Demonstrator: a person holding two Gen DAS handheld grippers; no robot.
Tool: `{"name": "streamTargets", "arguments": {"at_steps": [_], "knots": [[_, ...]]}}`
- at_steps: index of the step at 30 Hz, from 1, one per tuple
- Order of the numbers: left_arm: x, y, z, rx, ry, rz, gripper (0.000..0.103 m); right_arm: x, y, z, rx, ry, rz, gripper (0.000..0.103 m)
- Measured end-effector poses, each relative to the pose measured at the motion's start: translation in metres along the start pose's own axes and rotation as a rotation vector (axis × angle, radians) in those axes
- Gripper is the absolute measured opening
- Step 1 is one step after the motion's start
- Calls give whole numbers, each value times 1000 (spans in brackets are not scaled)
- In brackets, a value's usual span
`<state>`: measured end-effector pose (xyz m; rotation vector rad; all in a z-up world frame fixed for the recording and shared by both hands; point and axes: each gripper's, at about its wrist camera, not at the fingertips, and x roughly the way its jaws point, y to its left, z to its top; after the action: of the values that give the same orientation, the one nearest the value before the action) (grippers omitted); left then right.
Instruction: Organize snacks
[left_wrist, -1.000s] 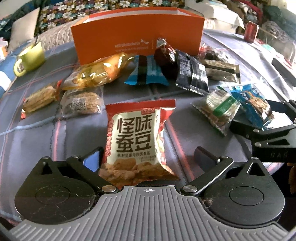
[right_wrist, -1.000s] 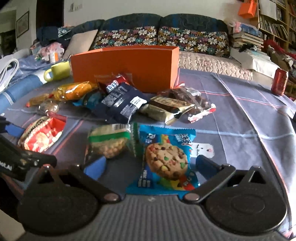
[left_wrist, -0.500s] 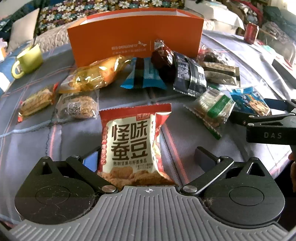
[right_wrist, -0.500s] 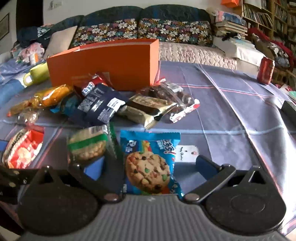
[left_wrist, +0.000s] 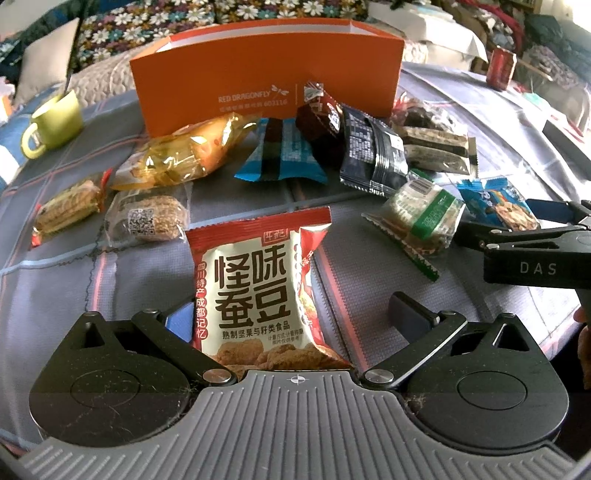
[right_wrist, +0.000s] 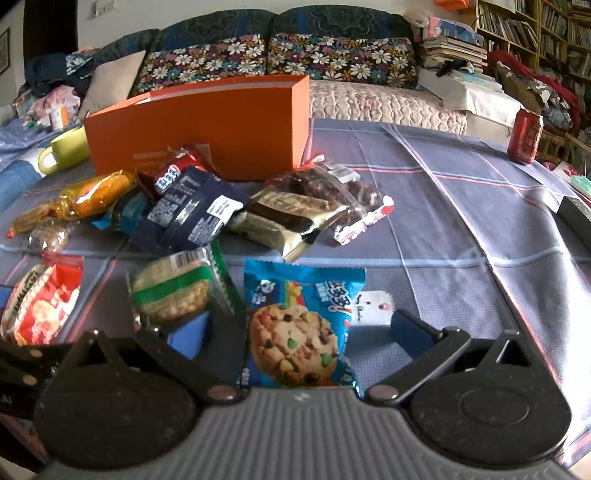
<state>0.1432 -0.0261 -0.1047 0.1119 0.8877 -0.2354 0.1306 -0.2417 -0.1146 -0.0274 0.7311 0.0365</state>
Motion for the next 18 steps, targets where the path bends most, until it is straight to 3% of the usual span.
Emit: {"name": "streamTargets", "arguments": {"at_steps": [10,16,17,18], "knots": [[0,0,0,1,2,-1,84,-2,-1,0,-8,3,11,102],[-2,2,-3,15,-5,-15,84,-14,-11,-9,12,-24,108,102],[-2,2,-3,17,-7,-16,84,-15,-11,-9,7,-26,111,101],[-1,2,-3,19,-9,-17,84,-17,-11,-10,-3,-35,103,92]]}}
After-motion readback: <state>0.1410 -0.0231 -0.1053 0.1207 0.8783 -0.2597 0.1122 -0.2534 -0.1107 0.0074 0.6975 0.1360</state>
